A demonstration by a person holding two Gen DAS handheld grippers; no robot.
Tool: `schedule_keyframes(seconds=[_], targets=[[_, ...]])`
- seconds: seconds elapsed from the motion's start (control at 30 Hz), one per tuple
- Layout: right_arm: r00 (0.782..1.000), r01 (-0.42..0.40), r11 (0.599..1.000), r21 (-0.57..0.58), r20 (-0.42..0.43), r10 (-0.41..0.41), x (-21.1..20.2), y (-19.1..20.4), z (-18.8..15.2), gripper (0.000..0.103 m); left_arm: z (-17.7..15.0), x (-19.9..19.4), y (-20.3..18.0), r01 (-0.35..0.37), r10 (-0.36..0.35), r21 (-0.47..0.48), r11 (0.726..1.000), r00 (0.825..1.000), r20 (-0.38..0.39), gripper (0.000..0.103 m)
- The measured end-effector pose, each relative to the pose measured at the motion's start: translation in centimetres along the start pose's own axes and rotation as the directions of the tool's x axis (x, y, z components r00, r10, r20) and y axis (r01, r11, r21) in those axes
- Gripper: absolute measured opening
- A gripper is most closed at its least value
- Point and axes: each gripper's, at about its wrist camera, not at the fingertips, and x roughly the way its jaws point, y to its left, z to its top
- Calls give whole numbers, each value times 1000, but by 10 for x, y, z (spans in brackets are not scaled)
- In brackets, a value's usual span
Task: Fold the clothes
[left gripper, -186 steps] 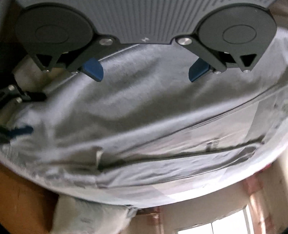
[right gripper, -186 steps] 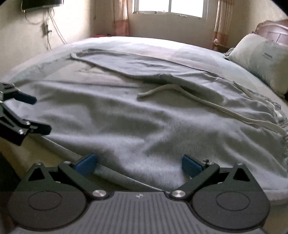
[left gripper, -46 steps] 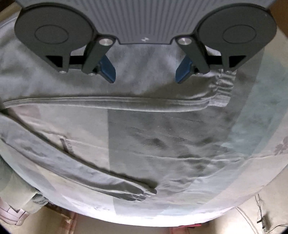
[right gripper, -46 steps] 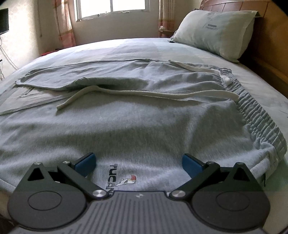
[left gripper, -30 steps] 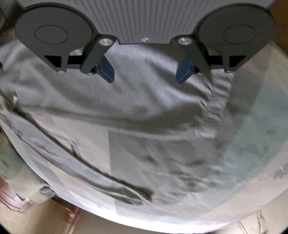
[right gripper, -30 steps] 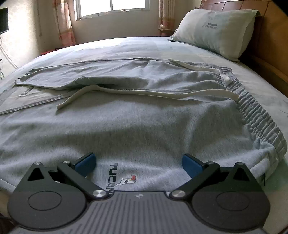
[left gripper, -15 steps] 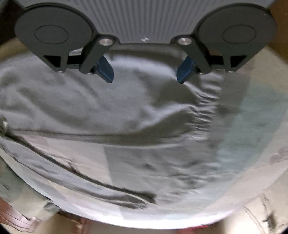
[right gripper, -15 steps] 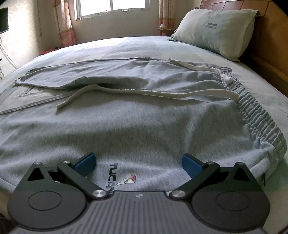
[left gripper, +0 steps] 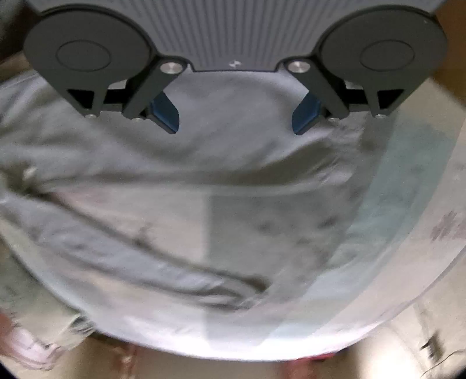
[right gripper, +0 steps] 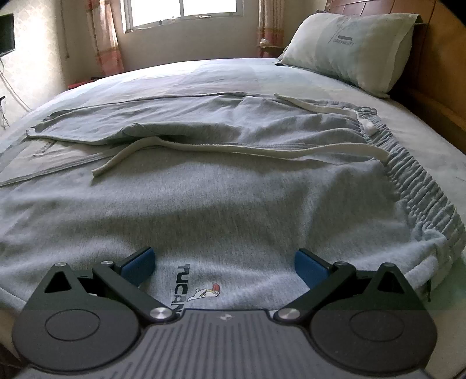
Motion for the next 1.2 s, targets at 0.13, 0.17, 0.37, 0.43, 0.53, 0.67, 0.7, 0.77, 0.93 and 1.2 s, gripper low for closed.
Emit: schedule_keyframes(seconds=[0.13, 0.17, 0.37, 0.43, 0.53, 0.67, 0.7, 0.77, 0.93, 1.2], targets=[[1000, -7, 1000, -3, -2, 7, 0, -1, 0, 103, 15, 17, -63, 60, -59, 97, 993, 998, -14, 90], [1000, -7, 1000, -5, -4, 7, -1, 0, 0, 103, 15, 25, -77, 67, -64, 122, 990, 998, -24, 90], [999, 7, 1000, 1, -36, -7, 1, 2, 5, 103, -4, 96, -117, 121, -107, 163, 979, 990, -90, 90], [999, 21, 1000, 5, -42, -21, 2, 4, 6, 103, -13, 119, -118, 95, -75, 177, 980, 990, -118, 90], [998, 34, 999, 11, -56, -33, 2, 6, 7, 103, -15, 125, -117, 64, -52, 186, 980, 996, -70, 97], [996, 47, 999, 18, -80, -46, 4, 7, 11, 103, -1, 121, -133, 25, -24, 195, 980, 1000, -7, 96], [995, 54, 998, 20, -85, -52, 5, 8, 12, 103, 4, 115, -143, 39, -47, 221, 975, 999, 28, 96], [994, 69, 997, 25, -93, -66, 7, 10, 14, 103, 9, 107, -162, 109, -130, 255, 961, 989, 69, 96], [990, 100, 994, 34, -106, -96, 10, 14, 16, 103, 10, 98, -206, 303, -345, 325, 896, 935, 79, 97], [992, 110, 993, 46, -72, -106, 3, 15, 12, 103, -4, 109, -232, 278, -333, 435, 857, 941, 56, 97]])
